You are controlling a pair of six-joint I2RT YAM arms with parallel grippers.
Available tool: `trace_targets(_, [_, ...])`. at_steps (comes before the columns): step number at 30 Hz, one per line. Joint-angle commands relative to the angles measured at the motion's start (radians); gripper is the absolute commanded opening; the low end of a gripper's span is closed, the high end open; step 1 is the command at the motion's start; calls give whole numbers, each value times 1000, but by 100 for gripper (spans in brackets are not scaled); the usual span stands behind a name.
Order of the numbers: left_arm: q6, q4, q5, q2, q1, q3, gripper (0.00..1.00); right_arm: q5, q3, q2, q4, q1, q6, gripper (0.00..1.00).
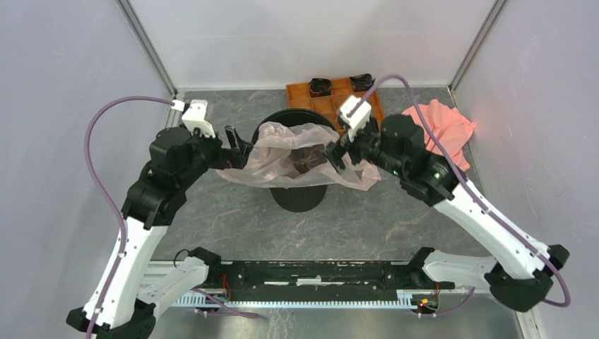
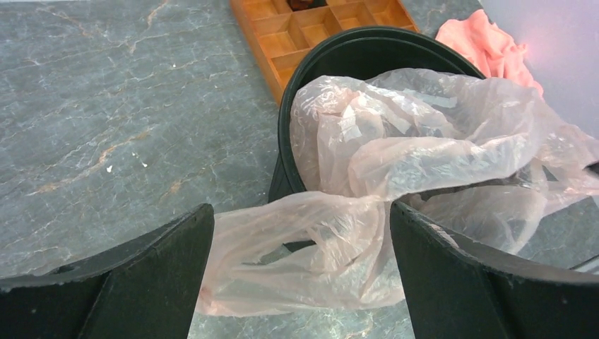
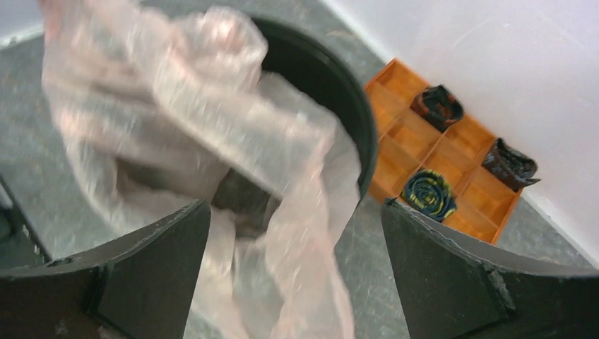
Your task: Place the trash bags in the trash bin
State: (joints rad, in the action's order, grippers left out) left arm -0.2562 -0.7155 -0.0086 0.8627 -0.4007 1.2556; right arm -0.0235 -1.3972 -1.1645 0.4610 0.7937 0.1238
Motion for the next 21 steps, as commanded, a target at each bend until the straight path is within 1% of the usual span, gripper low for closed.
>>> trace_targets(1, [-13,5,44,-45,3,-3,100,94,149,134,-124,1,84,96])
trace_targets(2, [-11,10,49,-47,2,-12,100,89,181,152,-152,1,90,95])
trace_targets(5, [-9,33,64,-51,3,-39,100,75,222,149,-189,-1,96,87])
trace_targets(8, [3,45,82,-38,3,-47,98,57,221,108,-198,-4,96,83])
trace_targets(12, [31,41,125,-12,2,-48,96,48,221,74,-228,-24,88,80])
trace_targets(14, [47,36,131,-7,2,-52,96,62,210,56,-229,-34,82,76])
trace_targets(18, [64,48,110,-6,2,-75,97,91,223,44,-276,-62,51,67])
trace_targets(19, [62,51,106,-1,2,-75,96,97,223,38,-286,-72,41,64])
trace_targets(21, [44,62,76,10,2,-71,91,110,215,25,-295,-85,22,55])
